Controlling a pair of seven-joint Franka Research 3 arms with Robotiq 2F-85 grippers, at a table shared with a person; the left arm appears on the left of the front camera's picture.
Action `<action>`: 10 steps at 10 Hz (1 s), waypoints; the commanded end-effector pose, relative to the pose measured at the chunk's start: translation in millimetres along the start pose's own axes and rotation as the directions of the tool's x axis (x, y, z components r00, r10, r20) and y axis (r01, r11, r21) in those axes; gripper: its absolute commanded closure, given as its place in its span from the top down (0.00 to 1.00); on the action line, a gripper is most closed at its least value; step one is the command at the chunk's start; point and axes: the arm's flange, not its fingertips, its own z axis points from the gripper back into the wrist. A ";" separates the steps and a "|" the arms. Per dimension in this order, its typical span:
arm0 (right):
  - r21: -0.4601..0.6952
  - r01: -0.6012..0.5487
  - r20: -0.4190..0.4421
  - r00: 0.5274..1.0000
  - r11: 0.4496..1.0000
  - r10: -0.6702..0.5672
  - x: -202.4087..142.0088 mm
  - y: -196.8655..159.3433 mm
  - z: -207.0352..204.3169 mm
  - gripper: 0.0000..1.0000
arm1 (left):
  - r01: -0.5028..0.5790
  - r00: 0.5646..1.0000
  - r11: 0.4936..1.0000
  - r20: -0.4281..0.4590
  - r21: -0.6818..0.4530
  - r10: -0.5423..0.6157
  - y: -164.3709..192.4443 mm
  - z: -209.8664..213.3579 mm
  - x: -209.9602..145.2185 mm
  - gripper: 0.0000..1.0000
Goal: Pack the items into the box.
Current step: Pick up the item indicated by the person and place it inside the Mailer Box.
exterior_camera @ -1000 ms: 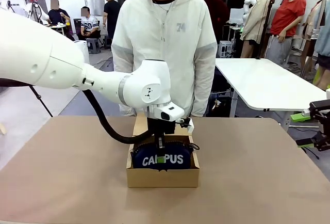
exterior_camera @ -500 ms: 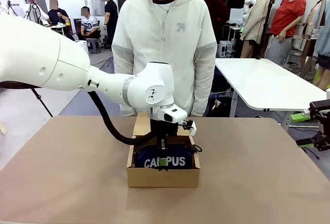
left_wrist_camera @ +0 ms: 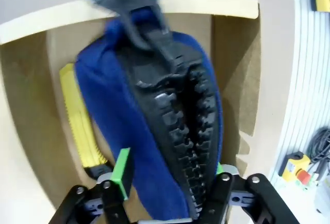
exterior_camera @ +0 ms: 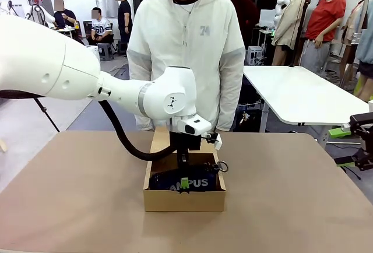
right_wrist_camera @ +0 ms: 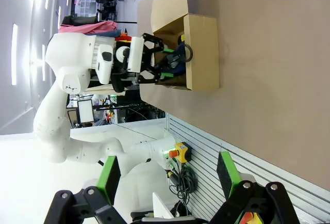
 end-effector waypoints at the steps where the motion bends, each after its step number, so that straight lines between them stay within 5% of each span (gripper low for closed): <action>1: -0.004 0.000 -0.011 1.000 1.000 0.000 0.4 2.5 3.5 1.00 | -0.048 0.998 0.997 0.032 0.058 0.047 -5.4 32.0 -21.4 1.00; 4: -0.004 0.000 -0.011 1.000 1.000 0.000 0.4 2.5 3.5 1.00 | -0.144 0.976 0.988 0.174 0.063 0.131 -15.2 85.6 -50.3 1.00; 6: -0.004 0.000 -0.011 1.000 1.000 0.000 0.4 2.5 3.5 1.00 | -0.259 0.907 0.965 0.355 0.043 0.228 -26.5 124.5 -86.5 1.00; 7: -0.004 0.000 -0.011 1.000 1.000 0.000 0.4 2.5 3.5 1.00 | -0.387 0.821 0.922 0.447 -0.021 0.355 -29.8 146.0 -122.5 1.00; 8: -0.004 0.000 -0.011 1.000 1.000 0.000 0.4 2.5 3.5 1.00 | -0.553 0.648 0.819 0.541 -0.150 0.537 -32.6 163.2 -166.8 1.00; 9: -0.004 0.000 -0.011 1.000 1.000 0.000 0.4 2.5 3.5 1.00 | -0.603 0.480 0.723 0.570 -0.338 0.667 -41.3 172.7 -220.1 1.00; 10: -0.004 0.000 -0.011 1.000 1.000 0.000 0.4 2.5 3.5 1.00 | -0.586 0.366 0.671 0.590 -0.455 0.720 -52.4 171.2 -265.8 1.00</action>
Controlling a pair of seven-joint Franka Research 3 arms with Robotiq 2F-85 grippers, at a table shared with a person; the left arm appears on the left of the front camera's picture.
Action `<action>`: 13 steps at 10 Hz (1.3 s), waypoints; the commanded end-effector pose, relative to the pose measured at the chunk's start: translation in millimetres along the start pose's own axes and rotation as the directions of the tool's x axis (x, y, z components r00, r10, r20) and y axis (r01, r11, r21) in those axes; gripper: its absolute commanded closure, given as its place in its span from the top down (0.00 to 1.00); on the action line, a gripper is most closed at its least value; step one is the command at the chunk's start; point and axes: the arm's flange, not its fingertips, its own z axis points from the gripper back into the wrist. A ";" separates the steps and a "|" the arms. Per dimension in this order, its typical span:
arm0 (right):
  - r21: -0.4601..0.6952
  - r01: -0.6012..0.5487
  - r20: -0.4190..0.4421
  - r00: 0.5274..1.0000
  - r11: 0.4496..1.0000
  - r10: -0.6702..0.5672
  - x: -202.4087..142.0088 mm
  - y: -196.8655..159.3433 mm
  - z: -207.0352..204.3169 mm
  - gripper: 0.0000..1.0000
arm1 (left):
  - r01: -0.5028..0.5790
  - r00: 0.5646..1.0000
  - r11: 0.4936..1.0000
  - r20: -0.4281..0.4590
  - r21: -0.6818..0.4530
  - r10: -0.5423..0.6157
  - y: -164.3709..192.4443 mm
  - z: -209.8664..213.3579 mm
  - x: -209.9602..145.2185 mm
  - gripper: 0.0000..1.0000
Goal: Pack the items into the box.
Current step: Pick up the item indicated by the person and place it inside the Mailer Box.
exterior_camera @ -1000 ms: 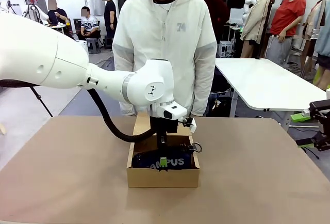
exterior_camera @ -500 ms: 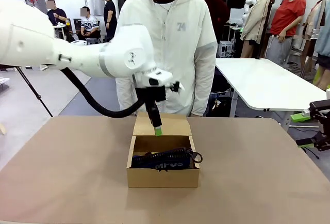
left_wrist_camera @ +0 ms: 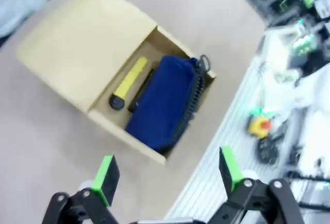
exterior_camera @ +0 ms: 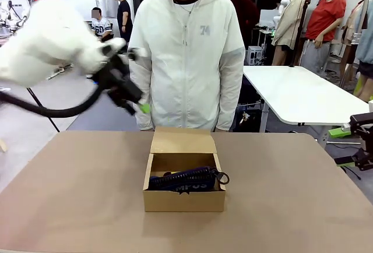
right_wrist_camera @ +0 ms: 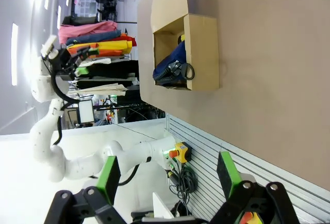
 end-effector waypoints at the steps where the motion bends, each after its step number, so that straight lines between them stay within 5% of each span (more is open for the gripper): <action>1: -0.004 -0.001 -0.011 1.000 1.000 0.001 0.4 2.8 3.3 1.00 | -0.255 0.933 0.960 0.232 -0.115 0.275 24.8 33.1 -82.8 1.00; 2: -0.004 -0.001 -0.011 1.000 1.000 0.001 0.4 2.8 3.3 1.00 | -0.343 0.876 0.921 0.291 -0.186 0.385 36.0 51.0 -123.1 1.00; 4: -0.004 -0.001 -0.011 1.000 1.000 0.001 0.4 2.8 3.3 1.00 | -0.448 0.685 0.836 0.480 -0.315 0.548 57.9 81.5 -218.9 1.00; 6: -0.004 -0.001 -0.011 1.000 1.000 0.001 0.4 2.8 3.3 1.00 | -0.488 0.478 0.749 0.580 -0.448 0.659 80.1 80.7 -285.4 1.00; 7: -0.004 -0.001 -0.011 1.000 1.000 0.001 0.4 2.8 3.3 1.00 | -0.488 0.677 0.798 0.423 -0.354 0.602 74.5 85.8 -235.1 1.00; 13: -0.004 -0.001 -0.011 1.000 1.000 0.001 0.4 2.8 3.3 1.00 | -0.488 0.677 0.798 0.423 -0.354 0.602 74.5 85.8 -235.1 1.00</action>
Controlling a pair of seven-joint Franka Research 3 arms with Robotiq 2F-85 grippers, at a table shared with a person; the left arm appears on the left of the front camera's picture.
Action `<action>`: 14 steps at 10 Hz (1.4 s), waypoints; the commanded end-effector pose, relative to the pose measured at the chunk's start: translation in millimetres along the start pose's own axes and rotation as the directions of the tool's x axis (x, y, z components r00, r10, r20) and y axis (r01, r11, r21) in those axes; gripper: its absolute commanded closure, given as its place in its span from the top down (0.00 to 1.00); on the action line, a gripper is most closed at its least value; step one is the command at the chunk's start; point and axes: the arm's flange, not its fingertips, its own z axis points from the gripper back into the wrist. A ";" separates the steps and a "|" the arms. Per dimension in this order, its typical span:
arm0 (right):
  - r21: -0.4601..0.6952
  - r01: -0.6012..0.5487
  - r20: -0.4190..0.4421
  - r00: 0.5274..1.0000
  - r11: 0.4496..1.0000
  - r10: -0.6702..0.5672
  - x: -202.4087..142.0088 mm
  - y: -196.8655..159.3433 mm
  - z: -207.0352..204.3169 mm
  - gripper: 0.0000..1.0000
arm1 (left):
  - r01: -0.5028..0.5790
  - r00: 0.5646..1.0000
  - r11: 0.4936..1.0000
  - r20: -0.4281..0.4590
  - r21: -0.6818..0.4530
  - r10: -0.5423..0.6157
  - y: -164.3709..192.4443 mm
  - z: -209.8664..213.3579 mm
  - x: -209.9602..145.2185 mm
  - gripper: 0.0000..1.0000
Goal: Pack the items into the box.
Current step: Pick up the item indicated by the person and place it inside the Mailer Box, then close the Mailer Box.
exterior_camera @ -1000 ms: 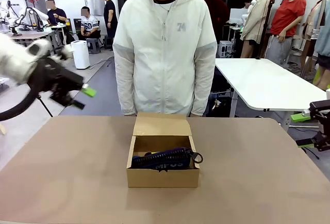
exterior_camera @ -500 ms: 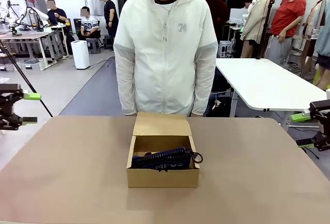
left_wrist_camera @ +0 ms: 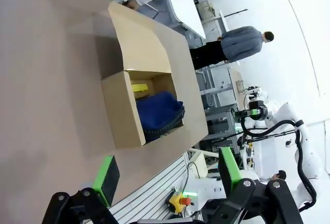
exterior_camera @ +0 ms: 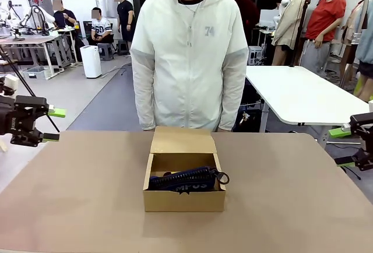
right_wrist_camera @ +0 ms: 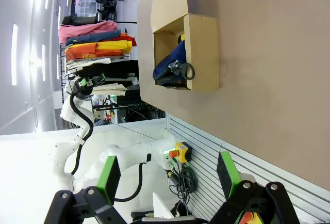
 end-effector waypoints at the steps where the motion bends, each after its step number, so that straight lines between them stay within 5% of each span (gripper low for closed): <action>1: -0.004 -0.002 -0.011 1.000 1.000 0.002 0.4 2.8 3.2 1.00 | 0.005 1.000 1.000 -0.006 -0.006 -0.005 1.3 6.7 2.5 1.00; 14: -0.004 -0.002 -0.011 1.000 1.000 0.002 0.4 2.8 3.2 1.00 | 0.005 1.000 1.000 -0.006 -0.006 -0.005 1.3 6.7 2.5 1.00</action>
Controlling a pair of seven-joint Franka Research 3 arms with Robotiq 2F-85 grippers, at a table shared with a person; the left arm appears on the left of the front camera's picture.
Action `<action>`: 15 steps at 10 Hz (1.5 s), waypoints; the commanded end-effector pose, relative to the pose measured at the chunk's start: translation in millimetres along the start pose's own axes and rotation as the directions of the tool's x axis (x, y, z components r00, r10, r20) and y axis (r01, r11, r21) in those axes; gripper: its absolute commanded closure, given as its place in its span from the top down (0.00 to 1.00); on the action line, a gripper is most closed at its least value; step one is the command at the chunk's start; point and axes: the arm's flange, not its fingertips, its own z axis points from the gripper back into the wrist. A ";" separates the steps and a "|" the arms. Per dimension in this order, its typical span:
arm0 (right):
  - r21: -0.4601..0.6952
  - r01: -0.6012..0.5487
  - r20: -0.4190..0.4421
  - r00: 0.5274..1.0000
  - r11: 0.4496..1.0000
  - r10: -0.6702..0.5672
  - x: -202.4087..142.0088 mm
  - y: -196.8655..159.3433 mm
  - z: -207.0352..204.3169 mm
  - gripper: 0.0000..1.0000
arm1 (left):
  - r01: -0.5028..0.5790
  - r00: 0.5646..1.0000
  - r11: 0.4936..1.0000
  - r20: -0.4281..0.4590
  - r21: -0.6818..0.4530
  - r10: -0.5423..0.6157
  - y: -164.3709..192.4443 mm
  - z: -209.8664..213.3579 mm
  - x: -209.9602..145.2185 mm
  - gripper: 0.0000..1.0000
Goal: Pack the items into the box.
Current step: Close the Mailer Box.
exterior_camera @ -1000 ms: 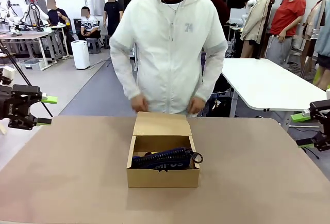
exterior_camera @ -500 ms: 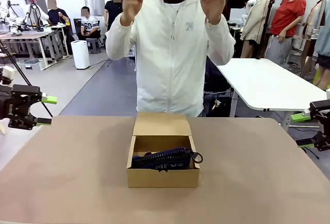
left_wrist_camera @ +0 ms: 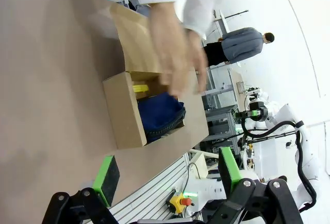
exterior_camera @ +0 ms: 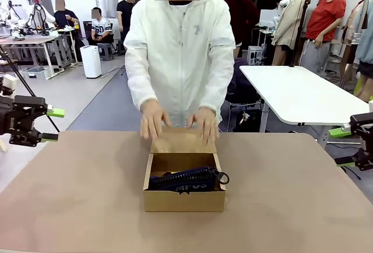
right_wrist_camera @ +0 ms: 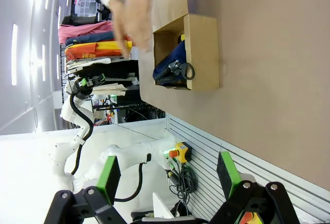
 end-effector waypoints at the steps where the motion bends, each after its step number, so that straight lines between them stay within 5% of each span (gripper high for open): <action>1: -0.004 -0.002 -0.011 1.000 1.000 0.002 0.4 2.8 3.2 1.00 | 0.007 1.000 1.000 -0.010 -0.007 -0.007 0.3 4.5 2.1 1.00; 9: 0.000 0.000 0.000 1.000 1.000 0.000 0.0 0.0 0.0 1.00 | 0.000 1.000 1.000 0.000 0.000 0.000 0.0 0.0 0.0 1.00; 12: -0.192 0.022 -0.073 0.997 0.981 -0.037 96.9 19.3 -79.5 1.00 | -0.022 0.983 0.995 -0.181 0.097 0.040 4.1 -99.1 89.3 1.00; 13: -0.225 0.018 -0.078 0.996 0.974 -0.036 120.5 13.2 -105.7 1.00 | -0.036 0.982 0.989 -0.179 0.146 0.062 21.6 -116.8 101.8 1.00; 15: -0.209 0.041 -0.037 0.998 0.977 -0.049 166.6 -9.4 -187.9 1.00 | -0.087 0.958 0.995 -0.269 0.052 0.098 72.9 -161.8 114.9 1.00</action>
